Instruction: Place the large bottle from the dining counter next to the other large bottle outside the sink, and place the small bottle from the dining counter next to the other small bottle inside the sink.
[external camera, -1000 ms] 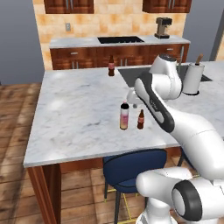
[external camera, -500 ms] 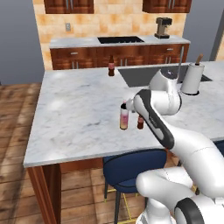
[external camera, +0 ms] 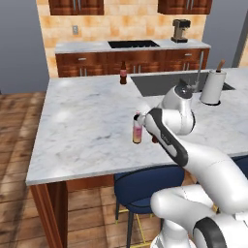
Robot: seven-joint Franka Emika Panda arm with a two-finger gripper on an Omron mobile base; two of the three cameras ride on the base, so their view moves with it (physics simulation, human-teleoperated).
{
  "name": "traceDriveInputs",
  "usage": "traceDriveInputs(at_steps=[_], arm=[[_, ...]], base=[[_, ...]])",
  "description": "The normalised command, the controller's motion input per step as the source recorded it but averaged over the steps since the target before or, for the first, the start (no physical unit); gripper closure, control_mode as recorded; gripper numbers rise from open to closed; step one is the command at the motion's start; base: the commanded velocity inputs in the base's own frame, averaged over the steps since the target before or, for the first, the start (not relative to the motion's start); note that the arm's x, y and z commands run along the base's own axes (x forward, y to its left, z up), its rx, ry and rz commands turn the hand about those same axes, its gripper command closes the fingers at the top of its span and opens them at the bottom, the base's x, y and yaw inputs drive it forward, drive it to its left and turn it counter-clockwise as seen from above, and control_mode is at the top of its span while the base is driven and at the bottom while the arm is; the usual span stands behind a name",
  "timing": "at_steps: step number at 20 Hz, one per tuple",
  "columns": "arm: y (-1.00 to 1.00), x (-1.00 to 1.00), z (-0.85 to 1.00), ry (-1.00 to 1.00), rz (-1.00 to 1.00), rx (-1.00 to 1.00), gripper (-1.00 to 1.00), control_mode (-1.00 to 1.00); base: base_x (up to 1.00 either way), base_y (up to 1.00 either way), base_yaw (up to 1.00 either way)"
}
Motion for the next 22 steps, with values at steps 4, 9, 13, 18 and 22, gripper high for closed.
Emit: traceDriveInputs(at_steps=[4, 9, 13, 18, 22], arm=[[0.00, 0.27, -0.04, -0.06, 0.00, 0.00, -1.00, -1.00], [0.00, 0.35, -0.06, -0.01, 0.00, 0.00, -1.00, -1.00], [0.00, 0.36, -0.05, 0.00, 0.00, -0.01, -1.00, -1.00], [0.00, 0.35, -0.02, 0.00, 0.00, -0.02, -1.00, -1.00], [0.00, 0.35, -0.14, 0.00, 0.00, -0.02, -1.00, -1.00]], base=[[0.00, 0.00, 0.00], [0.00, 0.00, 0.00], [0.00, 0.00, 0.00], [0.00, 0.00, 0.00], [0.00, 0.00, 0.00]])
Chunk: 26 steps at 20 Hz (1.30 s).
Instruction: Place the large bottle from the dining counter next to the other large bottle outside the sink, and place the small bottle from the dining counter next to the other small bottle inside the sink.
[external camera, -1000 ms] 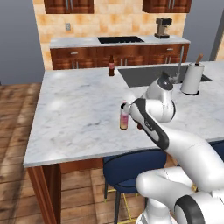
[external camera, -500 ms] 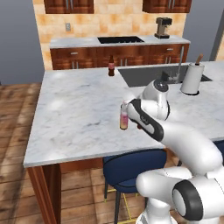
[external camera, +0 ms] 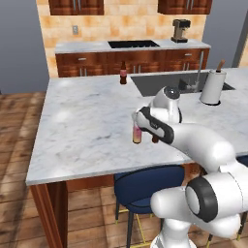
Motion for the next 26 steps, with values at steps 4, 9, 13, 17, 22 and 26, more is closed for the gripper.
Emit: traceDriveInputs(at_steps=[4, 9, 13, 17, 22, 26], arm=[[0.00, 0.35, -0.19, 0.00, 0.00, -0.02, -1.00, -1.00], [0.00, 0.32, -0.19, 0.00, 0.00, 0.00, -1.00, -1.00], [0.00, 0.28, -0.22, 0.00, 0.00, 0.00, -1.00, -1.00], [0.00, 0.33, -0.22, 0.00, 0.00, 0.00, -1.00, -1.00], [0.00, 0.32, -0.19, 0.00, 0.00, 0.00, -1.00, -1.00], [0.00, 0.28, -0.12, 0.00, 0.00, 0.00, -1.00, -1.00]], base=[[0.00, 0.00, 0.00], [0.00, 0.00, 0.00], [0.00, 0.00, 0.00], [0.00, 0.00, 0.00], [0.00, 0.00, 0.00], [0.00, 0.00, 0.00]])
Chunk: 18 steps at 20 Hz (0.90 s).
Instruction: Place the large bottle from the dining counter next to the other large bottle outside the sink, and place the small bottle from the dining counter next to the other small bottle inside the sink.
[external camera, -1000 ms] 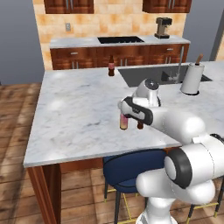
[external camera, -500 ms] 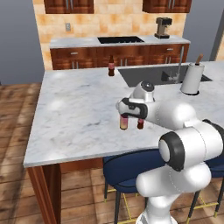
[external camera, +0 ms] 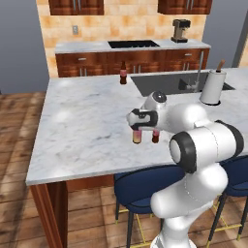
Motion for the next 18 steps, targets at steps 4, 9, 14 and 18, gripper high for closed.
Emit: traceDriveInputs(at_steps=[4, 9, 14, 18], arm=[[0.00, 0.25, -0.12, 0.00, 0.00, 0.00, -1.00, -1.00], [0.00, 0.23, -0.11, 0.00, 0.00, 0.00, -1.00, -1.00], [0.00, 0.20, -0.09, 0.00, 0.00, 0.00, -1.00, -1.00], [0.03, 0.20, -0.09, 0.00, 0.00, -0.01, 1.00, -1.00]], base=[[0.00, 0.00, 0.00], [0.00, 0.00, 0.00], [0.00, 0.00, 0.00], [0.00, 0.00, 0.00]])
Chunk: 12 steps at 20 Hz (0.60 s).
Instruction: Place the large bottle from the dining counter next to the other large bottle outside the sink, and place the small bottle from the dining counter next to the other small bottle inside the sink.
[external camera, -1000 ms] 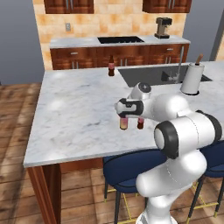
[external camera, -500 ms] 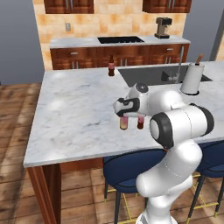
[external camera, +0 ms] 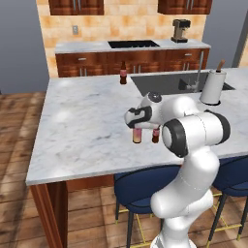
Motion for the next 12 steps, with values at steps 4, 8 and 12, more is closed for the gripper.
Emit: traceDriveInputs(at_steps=[4, 8, 12], arm=[[0.05, 0.12, -0.08, -0.01, 0.00, 0.00, 1.00, -1.00], [0.03, -0.09, 0.00, -0.07, 0.00, 0.00, 1.00, -1.00], [0.03, -0.32, 0.11, -0.12, 0.00, 0.00, 1.00, -1.00]], base=[[0.00, 0.00, 0.00], [0.00, 0.00, 0.00], [0.00, 0.00, 0.00]])
